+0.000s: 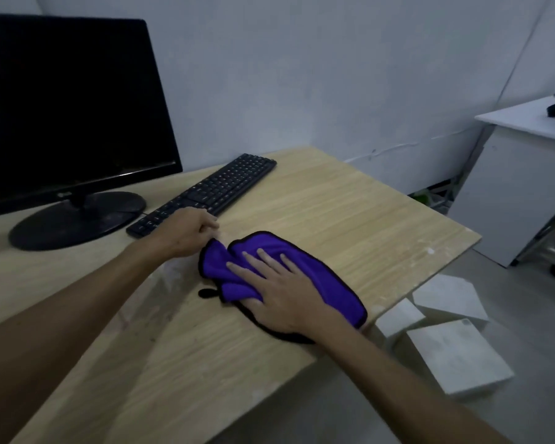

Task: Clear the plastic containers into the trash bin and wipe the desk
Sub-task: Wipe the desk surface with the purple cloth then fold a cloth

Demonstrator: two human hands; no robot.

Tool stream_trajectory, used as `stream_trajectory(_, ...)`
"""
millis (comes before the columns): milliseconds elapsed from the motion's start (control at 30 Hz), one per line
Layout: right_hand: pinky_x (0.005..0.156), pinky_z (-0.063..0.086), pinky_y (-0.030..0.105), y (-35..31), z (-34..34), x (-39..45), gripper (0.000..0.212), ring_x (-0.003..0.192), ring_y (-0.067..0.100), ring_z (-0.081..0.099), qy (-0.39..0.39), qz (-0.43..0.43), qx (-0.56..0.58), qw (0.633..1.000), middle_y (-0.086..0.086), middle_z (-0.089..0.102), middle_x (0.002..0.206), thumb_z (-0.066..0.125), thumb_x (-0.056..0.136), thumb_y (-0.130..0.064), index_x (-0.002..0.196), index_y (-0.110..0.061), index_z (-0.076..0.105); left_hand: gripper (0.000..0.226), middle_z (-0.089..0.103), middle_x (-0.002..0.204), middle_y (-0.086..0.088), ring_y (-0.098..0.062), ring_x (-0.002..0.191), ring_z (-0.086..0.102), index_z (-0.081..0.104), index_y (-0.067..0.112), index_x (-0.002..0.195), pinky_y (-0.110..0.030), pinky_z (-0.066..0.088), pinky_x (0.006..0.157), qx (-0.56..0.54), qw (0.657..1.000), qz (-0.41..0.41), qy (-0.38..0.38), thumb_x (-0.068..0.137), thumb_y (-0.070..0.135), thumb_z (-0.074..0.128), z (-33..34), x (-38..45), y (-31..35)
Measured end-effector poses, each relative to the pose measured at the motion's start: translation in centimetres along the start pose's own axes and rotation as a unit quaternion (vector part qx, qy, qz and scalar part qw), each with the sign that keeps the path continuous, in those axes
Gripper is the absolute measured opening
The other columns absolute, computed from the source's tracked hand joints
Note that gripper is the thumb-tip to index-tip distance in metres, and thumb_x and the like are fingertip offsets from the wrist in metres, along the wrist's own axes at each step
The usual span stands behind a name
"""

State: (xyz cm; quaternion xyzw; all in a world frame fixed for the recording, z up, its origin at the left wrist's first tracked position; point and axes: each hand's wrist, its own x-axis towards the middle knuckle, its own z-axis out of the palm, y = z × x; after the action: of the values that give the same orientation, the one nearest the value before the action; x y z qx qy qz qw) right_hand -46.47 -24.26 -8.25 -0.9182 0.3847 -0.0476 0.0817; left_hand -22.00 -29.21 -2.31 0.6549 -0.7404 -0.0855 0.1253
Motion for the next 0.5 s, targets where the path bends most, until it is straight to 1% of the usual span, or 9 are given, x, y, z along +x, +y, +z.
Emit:
stream_trajectory(33, 0.129, 0.001, 0.045, 0.5, -0.3, 1.0, 0.073, 0.161, 0.016, 0.004, -0.001, -0.016, -0.005, 1.000, -0.011, 0.010, 0.174, 0.011, 0.092, -0.065, 0.163, -0.048, 0.011, 0.028, 0.065, 0.140, -0.007, -0.023, 0.136, 0.054, 0.073, 0.012, 0.125, -0.039, 0.039, 0.114, 0.001, 1.000, 0.001, 0.007, 0.101, 0.019, 0.061, -0.3, -0.3, -0.5)
stream_trajectory(100, 0.129, 0.003, 0.045, 1.5, -0.5, 3.5, 0.064, 0.161, 0.015, 0.005, -0.010, -0.030, -0.006, 0.999, -0.013, 0.011, 0.173, 0.017, 0.099, -0.062, 0.162, -0.051, 0.013, 0.029, 0.066, 0.138, -0.007, -0.024, 0.135, 0.056, 0.073, 0.013, 0.126, -0.041, 0.042, 0.113, 0.002, 1.000, 0.002, 0.017, 0.099, 0.018, 0.064, -1.0, -1.0, -1.4)
stream_trajectory(133, 0.130, 0.002, 0.045, 2.0, -0.7, 5.0, 0.059, 0.161, 0.015, 0.005, -0.015, -0.028, 0.001, 0.999, -0.014, 0.010, 0.173, 0.022, 0.103, -0.058, 0.162, -0.051, 0.014, 0.030, 0.066, 0.139, -0.007, -0.024, 0.136, 0.055, 0.073, 0.014, 0.127, -0.042, 0.041, 0.114, 0.001, 1.000, 0.002, 0.021, 0.098, 0.018, 0.065, -1.3, -1.3, -1.6)
stream_trajectory(200, 0.130, 0.002, 0.046, 3.0, -1.1, 7.9, 0.057, 0.161, 0.015, 0.006, -0.011, -0.001, 0.017, 1.000, -0.013, 0.010, 0.173, 0.028, 0.107, -0.053, 0.162, -0.050, 0.014, 0.033, 0.064, 0.141, -0.008, -0.024, 0.138, 0.052, 0.071, 0.017, 0.129, -0.044, 0.040, 0.116, 0.009, 1.000, 0.006, 0.023, 0.097, 0.016, 0.067, -1.9, -1.7, -2.0)
stream_trajectory(267, 0.129, 0.002, 0.047, 4.4, -1.3, 10.9, 0.058, 0.161, 0.017, 0.006, -0.003, 0.049, 0.013, 0.999, -0.011, 0.009, 0.174, 0.029, 0.108, -0.052, 0.164, -0.046, 0.013, 0.035, 0.065, 0.140, -0.008, -0.025, 0.137, 0.053, 0.071, 0.019, 0.130, -0.042, 0.041, 0.114, 0.016, 0.999, 0.021, 0.022, 0.096, 0.014, 0.067, -2.4, -2.0, -2.5)
stream_trajectory(333, 0.128, 0.000, 0.048, 6.4, -1.7, 13.0, 0.061, 0.161, 0.019, 0.004, 0.002, 0.125, 0.019, 0.992, -0.008, 0.006, 0.175, 0.028, 0.108, -0.051, 0.165, -0.040, 0.012, 0.038, 0.059, 0.148, -0.003, -0.021, 0.143, 0.047, 0.067, 0.023, 0.135, -0.038, 0.035, 0.116, 0.018, 0.999, 0.022, 0.017, 0.098, 0.017, 0.066, -2.9, -2.2, -3.2)
stream_trajectory(433, 0.129, -0.002, 0.049, 8.8, -2.1, 14.7, 0.065, 0.161, 0.020, 0.001, 0.024, 0.245, 0.035, 0.969, -0.006, 0.004, 0.175, 0.025, 0.106, -0.053, 0.166, -0.034, 0.010, 0.042, 0.051, 0.155, 0.002, -0.016, 0.148, 0.040, 0.062, 0.027, 0.141, -0.032, 0.029, 0.117, 0.021, 1.000, 0.006, 0.007, 0.099, 0.022, 0.066, -3.2, -2.5, -4.6)
stream_trajectory(500, 0.129, -0.003, 0.050, 9.3, -2.2, 15.1, 0.066, 0.161, 0.021, -0.001, 0.029, 0.279, 0.040, 0.959, -0.005, 0.003, 0.175, 0.023, 0.105, -0.053, 0.166, -0.034, 0.009, 0.043, 0.049, 0.156, 0.005, -0.015, 0.148, 0.039, 0.061, 0.030, 0.142, -0.033, 0.029, 0.118, 0.021, 1.000, -0.003, -0.007, 0.099, 0.025, 0.065, -3.2, -3.1, -5.3)
